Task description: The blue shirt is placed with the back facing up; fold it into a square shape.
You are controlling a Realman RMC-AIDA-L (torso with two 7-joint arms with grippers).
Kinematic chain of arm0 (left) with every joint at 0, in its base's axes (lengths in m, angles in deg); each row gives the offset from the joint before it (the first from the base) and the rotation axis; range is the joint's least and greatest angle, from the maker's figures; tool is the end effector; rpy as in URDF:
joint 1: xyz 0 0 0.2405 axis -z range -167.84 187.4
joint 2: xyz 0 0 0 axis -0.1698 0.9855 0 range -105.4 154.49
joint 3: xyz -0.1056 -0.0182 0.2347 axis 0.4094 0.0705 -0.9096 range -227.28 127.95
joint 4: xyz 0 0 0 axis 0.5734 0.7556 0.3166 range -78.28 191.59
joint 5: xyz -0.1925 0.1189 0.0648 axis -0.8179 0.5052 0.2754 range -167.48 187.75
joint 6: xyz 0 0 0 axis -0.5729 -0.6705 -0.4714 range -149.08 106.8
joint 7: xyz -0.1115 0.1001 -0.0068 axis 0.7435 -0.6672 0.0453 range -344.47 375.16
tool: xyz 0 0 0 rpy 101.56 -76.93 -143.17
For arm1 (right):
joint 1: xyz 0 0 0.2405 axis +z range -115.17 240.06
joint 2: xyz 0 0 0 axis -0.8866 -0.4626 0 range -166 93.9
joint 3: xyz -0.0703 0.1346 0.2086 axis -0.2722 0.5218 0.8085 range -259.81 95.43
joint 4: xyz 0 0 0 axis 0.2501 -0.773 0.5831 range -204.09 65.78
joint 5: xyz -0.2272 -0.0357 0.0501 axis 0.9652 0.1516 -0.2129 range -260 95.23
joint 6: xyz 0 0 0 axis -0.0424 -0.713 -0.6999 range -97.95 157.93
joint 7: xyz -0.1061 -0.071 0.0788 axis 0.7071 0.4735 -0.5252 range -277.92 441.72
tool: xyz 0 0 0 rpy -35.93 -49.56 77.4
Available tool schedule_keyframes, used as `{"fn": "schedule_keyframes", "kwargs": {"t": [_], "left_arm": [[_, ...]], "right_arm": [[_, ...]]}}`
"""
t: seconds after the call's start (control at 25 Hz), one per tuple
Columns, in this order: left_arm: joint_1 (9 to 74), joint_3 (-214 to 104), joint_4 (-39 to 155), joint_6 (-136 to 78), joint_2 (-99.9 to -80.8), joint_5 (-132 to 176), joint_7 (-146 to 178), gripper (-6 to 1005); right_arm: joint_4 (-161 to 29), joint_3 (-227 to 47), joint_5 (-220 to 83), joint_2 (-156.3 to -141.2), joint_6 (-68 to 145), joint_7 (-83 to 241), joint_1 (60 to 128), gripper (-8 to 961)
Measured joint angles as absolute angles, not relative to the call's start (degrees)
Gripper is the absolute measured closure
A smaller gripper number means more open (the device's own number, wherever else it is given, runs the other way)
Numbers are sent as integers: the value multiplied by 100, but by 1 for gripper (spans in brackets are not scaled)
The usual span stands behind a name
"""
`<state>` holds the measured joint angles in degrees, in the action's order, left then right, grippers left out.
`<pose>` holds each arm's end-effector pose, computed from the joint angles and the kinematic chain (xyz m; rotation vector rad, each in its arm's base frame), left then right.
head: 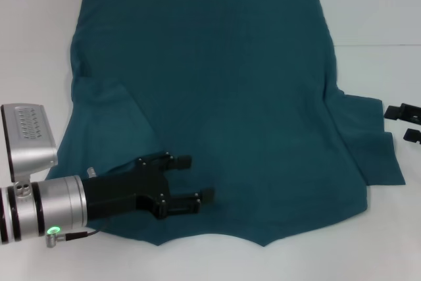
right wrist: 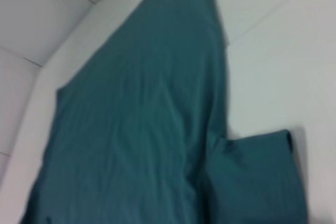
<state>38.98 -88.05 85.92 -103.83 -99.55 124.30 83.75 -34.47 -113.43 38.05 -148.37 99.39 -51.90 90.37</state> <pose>-0.2811 0.3297 -0.0688 -2.6922 -0.6352 -0.7480 0.3728 0.3766 0.0625 -1.7769 1.8431 0.7123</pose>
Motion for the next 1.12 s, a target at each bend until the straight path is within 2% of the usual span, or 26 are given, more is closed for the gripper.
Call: {"fn": "schedule_keyframes", "kwargs": {"t": [0.52,1.12], "left_arm": [[3895,-8780,8584,-10305,-9956,12431,8391,140],[3909,-8789,8583,-10235,-9956,12430,8400,140]], "right_arm": [[-3523,-11335,4154,-15093,9320,-5011,9195,40],[-3730,-11286,4127,-15188,9050,-4777,9227,43]]}}
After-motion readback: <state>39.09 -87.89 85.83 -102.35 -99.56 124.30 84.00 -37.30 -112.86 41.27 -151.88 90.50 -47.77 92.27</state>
